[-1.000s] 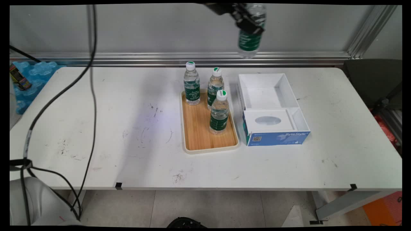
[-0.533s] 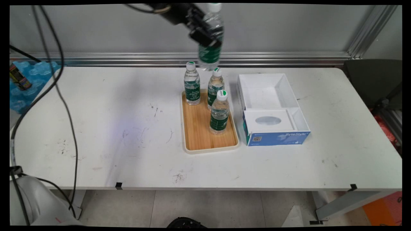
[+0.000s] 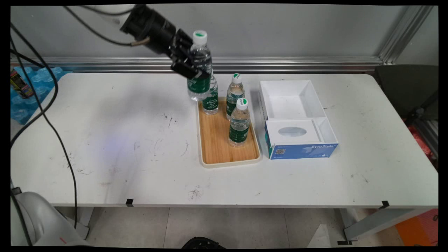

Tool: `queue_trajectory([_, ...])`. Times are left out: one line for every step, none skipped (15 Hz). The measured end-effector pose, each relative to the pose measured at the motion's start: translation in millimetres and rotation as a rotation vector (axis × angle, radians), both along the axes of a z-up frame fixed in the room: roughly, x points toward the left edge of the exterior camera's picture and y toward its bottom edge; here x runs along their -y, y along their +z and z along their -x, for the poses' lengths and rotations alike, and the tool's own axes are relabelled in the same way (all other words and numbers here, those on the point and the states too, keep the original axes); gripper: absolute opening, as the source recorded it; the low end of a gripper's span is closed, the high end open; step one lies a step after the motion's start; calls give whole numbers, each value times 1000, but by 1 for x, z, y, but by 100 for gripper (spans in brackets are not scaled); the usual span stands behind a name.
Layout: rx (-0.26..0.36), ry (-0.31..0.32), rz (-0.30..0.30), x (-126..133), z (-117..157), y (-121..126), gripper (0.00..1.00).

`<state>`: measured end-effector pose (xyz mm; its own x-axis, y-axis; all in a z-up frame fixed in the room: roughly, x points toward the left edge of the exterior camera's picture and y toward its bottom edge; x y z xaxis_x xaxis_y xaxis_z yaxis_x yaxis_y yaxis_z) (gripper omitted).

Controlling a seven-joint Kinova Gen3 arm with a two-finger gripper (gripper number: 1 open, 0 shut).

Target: Place the picked object on the tray

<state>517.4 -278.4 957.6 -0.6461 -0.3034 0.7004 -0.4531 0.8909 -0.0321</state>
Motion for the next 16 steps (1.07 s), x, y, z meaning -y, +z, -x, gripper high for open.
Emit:
queue_trajectory([0, -4, 0, -1, -3, -6, 0])
queue_trajectory([0, -9, 1, -3, -5, -14, 0])
queue_trajectory([-1, -12, 1, -3, -6, -19, 0])
queue_trajectory([-1, -18, 1, -4, -8, -27, 0])
queue_trajectory([-3, -26, 1, -4, -9, -36, 0])
queue_trajectory([-5, -32, 0, -4, -9, -43, 0])
queue_trajectory([-6, -40, 0, -3, -8, -50, 0])
queue_trajectory([-8, -48, 0, -3, -8, -58, 0])
queue_trajectory([-11, -57, 0, -2, -6, -66, 0])
queue_trajectory([-13, -65, 0, -1, -5, -72, 0])
queue_trajectory([-15, -75, 0, -1, -3, -80, 0])
queue_trajectory([-19, -85, 1, 0, -1, -89, 0])
queue_trajectory([-24, -93, 1, 1, 2, -98, 0])
queue_trajectory([-28, -99, 2, 3, 5, -105, 0])
queue_trajectory([-32, -102, 2, 3, 7, -110, 0])
queue_trajectory([-37, -105, 1, 5, 10, -117, 0])
